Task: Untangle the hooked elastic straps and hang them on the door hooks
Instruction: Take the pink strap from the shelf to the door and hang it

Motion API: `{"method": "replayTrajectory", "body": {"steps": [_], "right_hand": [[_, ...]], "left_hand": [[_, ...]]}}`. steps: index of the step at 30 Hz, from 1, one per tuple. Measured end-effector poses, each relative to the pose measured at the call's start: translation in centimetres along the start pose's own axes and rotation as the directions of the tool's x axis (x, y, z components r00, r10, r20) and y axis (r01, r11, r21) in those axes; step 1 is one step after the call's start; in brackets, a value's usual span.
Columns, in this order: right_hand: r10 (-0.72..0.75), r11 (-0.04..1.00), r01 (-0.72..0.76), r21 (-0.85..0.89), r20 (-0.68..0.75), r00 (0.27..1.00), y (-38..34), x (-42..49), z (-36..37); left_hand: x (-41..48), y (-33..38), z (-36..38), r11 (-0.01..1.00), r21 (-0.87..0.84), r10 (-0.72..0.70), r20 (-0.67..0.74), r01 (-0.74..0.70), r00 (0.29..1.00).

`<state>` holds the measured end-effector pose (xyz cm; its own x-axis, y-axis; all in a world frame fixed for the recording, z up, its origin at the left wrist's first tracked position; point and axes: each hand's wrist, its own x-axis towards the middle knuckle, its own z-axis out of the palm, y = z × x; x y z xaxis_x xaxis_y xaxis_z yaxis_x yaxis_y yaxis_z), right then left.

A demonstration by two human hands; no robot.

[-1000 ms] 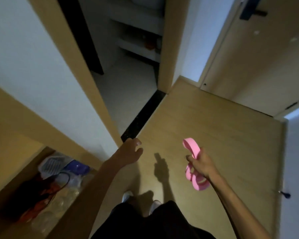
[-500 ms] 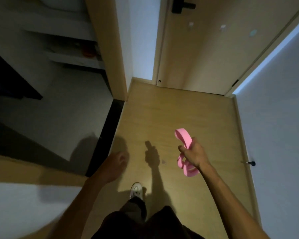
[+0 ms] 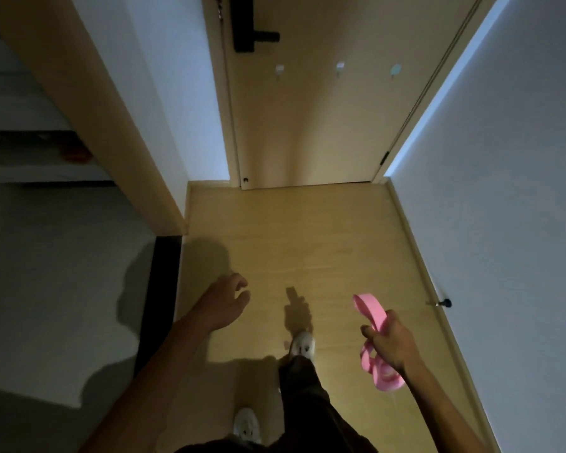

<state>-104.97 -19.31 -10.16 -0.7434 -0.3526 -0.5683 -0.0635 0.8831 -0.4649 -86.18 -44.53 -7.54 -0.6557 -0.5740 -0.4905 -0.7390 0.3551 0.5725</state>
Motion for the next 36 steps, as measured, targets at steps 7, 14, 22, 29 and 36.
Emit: {"method": "replayTrajectory", "body": {"steps": [7, 14, 22, 29, 36], "right_hand": [[-0.034, 0.999, 0.034, 0.013, -0.008, 0.999, -3.6, 9.7, -5.1], [-0.13, 0.991, 0.13, 0.004, 0.015, 0.991, -11.8, 18.9, -10.0], [-0.246, 0.969, 0.246, 0.018, 0.037, 0.969, -22.4, 28.7, -12.1], [-0.176, 0.984, 0.176, -0.007, 0.05, 0.983, -27.8, 35.7, -12.4], [-0.06, 0.995, 0.064, -0.077, 0.048, 0.997, -28.7, 40.3, -13.0]], "left_hand": [[10.6, 9.0, -3.0, 0.997, 0.059, 0.047, -0.064, -0.043, 0.997], [16.5, 11.6, -4.4, 0.999, 0.037, -0.03, -0.029, 0.031, 0.999], [23.4, 10.4, -6.9, 0.988, 0.011, -0.153, 0.026, 0.152, 0.988], [33.5, 10.0, -12.1, 0.987, 0.014, -0.161, 0.034, 0.161, 0.986], [43.1, 13.7, -17.4, 0.999, 0.023, -0.042, 0.006, 0.042, 0.999]]}}
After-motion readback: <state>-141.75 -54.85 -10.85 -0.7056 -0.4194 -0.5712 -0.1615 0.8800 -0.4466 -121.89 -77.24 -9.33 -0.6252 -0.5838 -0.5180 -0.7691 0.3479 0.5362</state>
